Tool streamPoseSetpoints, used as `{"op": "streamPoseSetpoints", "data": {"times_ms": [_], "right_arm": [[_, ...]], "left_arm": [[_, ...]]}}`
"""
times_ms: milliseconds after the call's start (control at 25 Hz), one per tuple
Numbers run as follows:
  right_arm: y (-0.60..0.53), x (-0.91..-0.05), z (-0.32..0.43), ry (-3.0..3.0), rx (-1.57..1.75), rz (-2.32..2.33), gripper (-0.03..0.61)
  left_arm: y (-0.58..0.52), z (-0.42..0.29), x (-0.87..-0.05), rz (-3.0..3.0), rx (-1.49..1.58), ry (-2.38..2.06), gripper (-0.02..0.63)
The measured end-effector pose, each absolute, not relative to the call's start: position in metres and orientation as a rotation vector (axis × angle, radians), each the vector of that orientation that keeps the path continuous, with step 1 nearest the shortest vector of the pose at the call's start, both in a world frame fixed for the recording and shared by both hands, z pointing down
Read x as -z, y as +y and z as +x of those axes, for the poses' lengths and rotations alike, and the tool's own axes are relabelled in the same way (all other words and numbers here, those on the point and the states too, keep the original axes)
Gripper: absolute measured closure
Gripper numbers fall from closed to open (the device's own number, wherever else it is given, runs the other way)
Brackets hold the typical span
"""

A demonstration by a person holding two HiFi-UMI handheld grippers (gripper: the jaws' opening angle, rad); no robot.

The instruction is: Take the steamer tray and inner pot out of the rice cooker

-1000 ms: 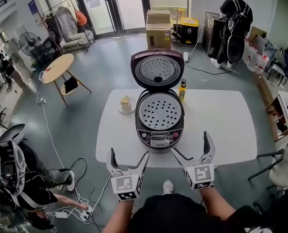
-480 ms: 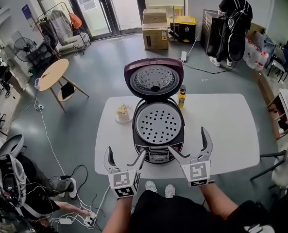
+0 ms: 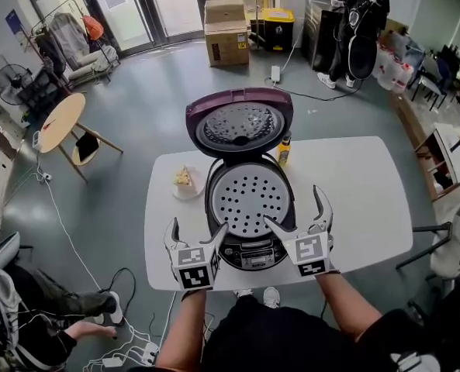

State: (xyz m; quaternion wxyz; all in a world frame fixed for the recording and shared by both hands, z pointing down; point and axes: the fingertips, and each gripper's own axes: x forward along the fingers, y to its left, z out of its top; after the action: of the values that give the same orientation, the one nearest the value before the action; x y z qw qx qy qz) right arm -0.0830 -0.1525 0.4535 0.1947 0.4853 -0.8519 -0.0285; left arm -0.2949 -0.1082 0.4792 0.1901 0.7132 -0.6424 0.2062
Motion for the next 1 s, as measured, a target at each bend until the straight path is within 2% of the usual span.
{"op": "streamPoseSetpoints", "data": {"times_ms": [280, 440, 880, 1000], "right_arm": [[-0.188, -0.494, -0.077, -2.199, -0.044, 1.3, -0.002], [-0.204, -0.508, -0.066, -2.064, -0.103, 1.311, 0.0], [-0.236, -0.55, -0.068, -1.902, -0.196, 1.241, 0.009], [-0.24, -0.563, -0.068, -1.888, -0.205, 1.211, 0.028]], "left_arm": [[-0.147, -0.302, -0.52, 1.93, -0.66, -1.629, 0.058], [-0.165, -0.303, -0.533, 1.905, -0.642, -1.6, 0.101], [-0.185, -0.298, -0.562, 1.899, -0.801, -1.52, 0.1], [-0.186, -0.301, -0.57, 1.867, -0.832, -1.538, 0.101]]}}
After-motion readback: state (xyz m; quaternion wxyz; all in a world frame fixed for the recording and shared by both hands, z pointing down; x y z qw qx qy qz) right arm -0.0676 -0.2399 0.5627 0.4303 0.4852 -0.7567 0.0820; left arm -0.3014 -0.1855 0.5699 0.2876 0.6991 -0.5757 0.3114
